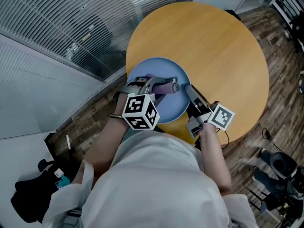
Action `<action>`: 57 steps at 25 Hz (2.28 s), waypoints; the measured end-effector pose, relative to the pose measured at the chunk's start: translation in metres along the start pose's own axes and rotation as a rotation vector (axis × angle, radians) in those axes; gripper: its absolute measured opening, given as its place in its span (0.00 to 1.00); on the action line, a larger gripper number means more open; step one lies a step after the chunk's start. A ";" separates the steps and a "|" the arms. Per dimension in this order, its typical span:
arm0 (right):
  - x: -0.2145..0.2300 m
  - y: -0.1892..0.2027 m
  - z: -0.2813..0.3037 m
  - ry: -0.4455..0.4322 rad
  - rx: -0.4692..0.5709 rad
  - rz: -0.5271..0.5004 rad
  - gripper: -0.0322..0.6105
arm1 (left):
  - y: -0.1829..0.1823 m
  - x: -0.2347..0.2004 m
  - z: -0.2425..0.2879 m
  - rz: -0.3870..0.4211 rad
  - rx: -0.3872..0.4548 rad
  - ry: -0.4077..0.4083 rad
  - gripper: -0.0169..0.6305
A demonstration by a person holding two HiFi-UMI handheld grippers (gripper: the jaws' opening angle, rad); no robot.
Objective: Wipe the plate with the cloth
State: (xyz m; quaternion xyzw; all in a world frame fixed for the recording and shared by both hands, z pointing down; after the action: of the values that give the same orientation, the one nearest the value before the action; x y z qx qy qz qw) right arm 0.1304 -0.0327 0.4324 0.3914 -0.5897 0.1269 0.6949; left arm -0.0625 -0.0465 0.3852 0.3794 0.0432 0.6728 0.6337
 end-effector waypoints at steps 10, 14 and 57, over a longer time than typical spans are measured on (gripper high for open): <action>0.000 0.003 -0.003 -0.029 0.004 0.039 0.23 | 0.003 -0.019 -0.002 0.084 -0.085 -0.241 0.15; 0.001 0.002 -0.002 -0.032 0.027 0.063 0.23 | 0.006 -0.017 -0.003 0.068 -0.070 -0.237 0.15; 0.008 -0.036 -0.016 -0.021 0.182 0.061 0.24 | -0.022 0.057 -0.002 0.059 0.155 0.234 0.15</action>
State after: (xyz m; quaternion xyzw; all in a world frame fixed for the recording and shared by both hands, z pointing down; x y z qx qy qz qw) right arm 0.1676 -0.0476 0.4253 0.4361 -0.5947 0.1966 0.6461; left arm -0.0401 0.0089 0.3973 0.3473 0.1572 0.7255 0.5730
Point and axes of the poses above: the fingertips, and each gripper's own axes: z forward along the fingers, x to its right, y out of its underside, the point moved 10 cm from there along -z, backward along the fingers, and after that the axes turned 2 degrees about z, right-handed, at the moved point
